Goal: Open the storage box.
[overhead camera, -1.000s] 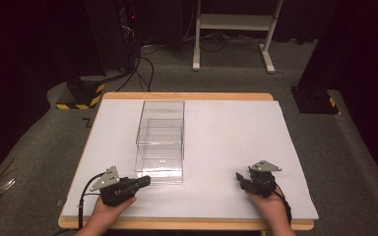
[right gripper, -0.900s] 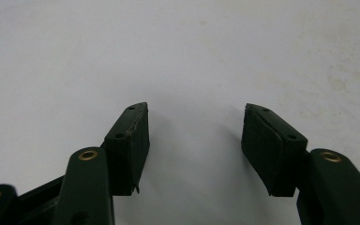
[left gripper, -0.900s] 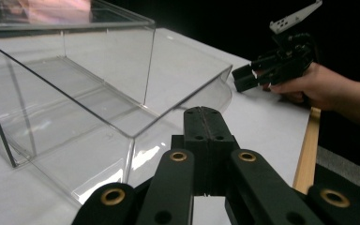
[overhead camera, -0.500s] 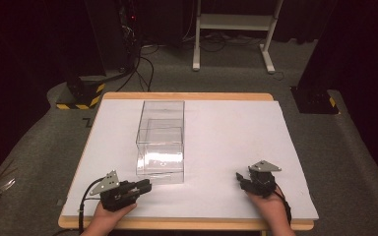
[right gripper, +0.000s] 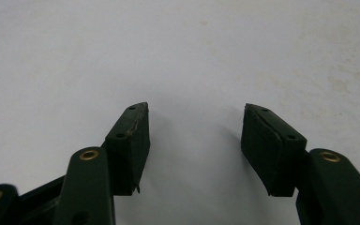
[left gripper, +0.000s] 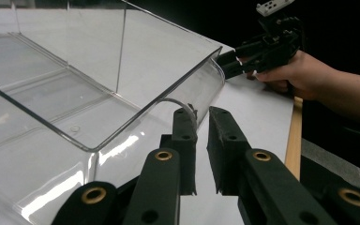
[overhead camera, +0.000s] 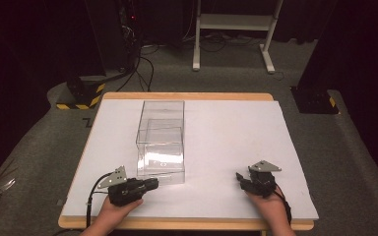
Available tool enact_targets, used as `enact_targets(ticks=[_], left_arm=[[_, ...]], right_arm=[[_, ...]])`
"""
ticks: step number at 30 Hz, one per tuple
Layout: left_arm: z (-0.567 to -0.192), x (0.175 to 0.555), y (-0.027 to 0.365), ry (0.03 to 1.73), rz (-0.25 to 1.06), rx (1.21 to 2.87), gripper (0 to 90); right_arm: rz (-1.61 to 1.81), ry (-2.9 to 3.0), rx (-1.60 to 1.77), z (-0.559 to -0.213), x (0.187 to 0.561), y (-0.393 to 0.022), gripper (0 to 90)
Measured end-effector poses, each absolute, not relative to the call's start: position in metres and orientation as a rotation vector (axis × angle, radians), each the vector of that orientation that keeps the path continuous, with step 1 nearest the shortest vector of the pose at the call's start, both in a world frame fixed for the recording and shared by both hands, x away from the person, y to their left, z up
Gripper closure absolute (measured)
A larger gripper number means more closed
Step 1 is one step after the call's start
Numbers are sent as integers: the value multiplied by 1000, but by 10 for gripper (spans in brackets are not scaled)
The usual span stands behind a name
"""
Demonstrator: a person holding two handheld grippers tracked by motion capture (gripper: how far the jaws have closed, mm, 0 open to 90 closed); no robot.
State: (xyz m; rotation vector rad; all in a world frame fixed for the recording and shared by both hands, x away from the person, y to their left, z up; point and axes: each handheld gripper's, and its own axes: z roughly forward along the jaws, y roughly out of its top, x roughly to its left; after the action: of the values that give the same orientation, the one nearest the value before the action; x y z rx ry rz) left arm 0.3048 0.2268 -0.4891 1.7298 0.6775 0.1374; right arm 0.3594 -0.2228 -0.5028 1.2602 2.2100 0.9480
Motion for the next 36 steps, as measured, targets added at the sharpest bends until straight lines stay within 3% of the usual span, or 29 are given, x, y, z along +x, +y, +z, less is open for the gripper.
enact_targets(ticks=[16,21,26,36], left_arm=[[-489,286,238,645,90,1745,811],[-490,284,240,645,116,1742,800],[-490,280,247,660,159,1754,718],[-476,272,263,673,236,1671,742]], right_arm=[[947,2210,1258,-503,359,-223,423],[946,2210,1257,-503,359,-223,423],[947,2210,1259,-503,359,-223,423],[948,2211,1260,-503,359,-223,423]])
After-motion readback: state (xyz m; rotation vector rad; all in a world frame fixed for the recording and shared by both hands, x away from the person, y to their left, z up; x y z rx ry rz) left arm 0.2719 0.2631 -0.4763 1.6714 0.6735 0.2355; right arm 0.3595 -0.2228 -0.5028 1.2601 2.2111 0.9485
